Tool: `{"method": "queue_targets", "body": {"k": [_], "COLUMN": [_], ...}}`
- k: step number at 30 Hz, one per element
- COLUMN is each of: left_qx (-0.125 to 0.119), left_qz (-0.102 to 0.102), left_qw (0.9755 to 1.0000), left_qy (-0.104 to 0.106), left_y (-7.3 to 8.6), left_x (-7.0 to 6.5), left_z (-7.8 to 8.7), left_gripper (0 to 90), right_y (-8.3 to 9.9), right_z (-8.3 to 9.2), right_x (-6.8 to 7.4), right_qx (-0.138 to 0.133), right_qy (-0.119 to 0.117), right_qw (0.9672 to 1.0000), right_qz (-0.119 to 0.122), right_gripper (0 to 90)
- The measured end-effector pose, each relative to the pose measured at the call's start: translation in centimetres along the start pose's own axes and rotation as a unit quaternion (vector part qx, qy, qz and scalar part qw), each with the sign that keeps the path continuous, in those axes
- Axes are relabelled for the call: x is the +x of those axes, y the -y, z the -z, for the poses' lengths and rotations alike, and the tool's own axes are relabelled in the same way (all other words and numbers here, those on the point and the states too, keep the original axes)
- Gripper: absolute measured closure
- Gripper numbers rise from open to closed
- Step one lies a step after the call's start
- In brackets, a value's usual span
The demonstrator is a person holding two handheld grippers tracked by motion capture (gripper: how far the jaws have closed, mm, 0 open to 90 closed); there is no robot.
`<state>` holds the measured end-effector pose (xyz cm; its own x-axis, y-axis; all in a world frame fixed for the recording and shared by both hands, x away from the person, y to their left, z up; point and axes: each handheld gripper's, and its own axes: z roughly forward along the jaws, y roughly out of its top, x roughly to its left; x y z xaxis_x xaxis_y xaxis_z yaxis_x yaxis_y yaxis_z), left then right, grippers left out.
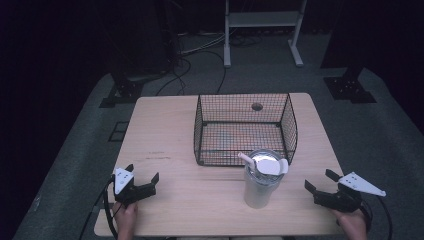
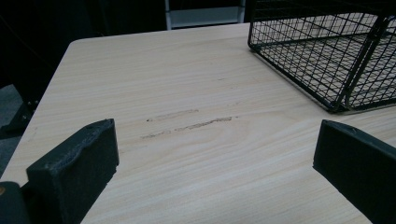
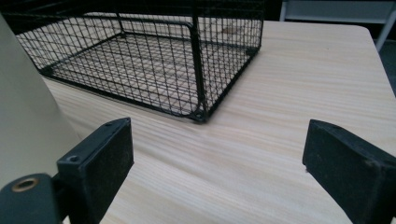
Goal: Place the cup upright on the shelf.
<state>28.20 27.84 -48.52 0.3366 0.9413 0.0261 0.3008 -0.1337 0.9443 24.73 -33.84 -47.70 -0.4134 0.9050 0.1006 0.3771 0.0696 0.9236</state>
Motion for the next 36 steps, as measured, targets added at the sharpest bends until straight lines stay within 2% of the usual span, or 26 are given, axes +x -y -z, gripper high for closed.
{"method": "queue_targets", "body": {"k": [10, 15, 24, 36], "left_qx": [-0.002, -0.002, -0.002, -0.002], "left_qz": [-0.005, -0.006, -0.007, -0.007], "left_qw": [1.0, 1.0, 1.0, 1.0], "left_qy": [0.0, 0.0, 0.0, 0.001], "left_y": [0.0, 0.0, 0.1, 0.1], "left_x": [-0.1, -0.2, -0.2, -0.2], "left_z": [0.1, 0.1, 0.1, 0.1], "left_gripper": [0.0, 0.0, 0.0, 0.0], "right_y": [-1.2, -1.9, -2.8, -3.1], "right_z": [-0.1, 0.0, 0.1, 0.4], "right_x": [0.8, 1.6, 3.2, 4.9], "right_qx": [0.009, 0.008, 0.011, 0.013], "right_qy": [-0.019, -0.04, -0.075, -0.099], "right_qw": [0.9994, 0.9982, 0.9943, 0.9891], "right_qz": [0.026, 0.045, 0.076, 0.109], "right_gripper": [8.1, 8.1, 8.0, 8.0]}}
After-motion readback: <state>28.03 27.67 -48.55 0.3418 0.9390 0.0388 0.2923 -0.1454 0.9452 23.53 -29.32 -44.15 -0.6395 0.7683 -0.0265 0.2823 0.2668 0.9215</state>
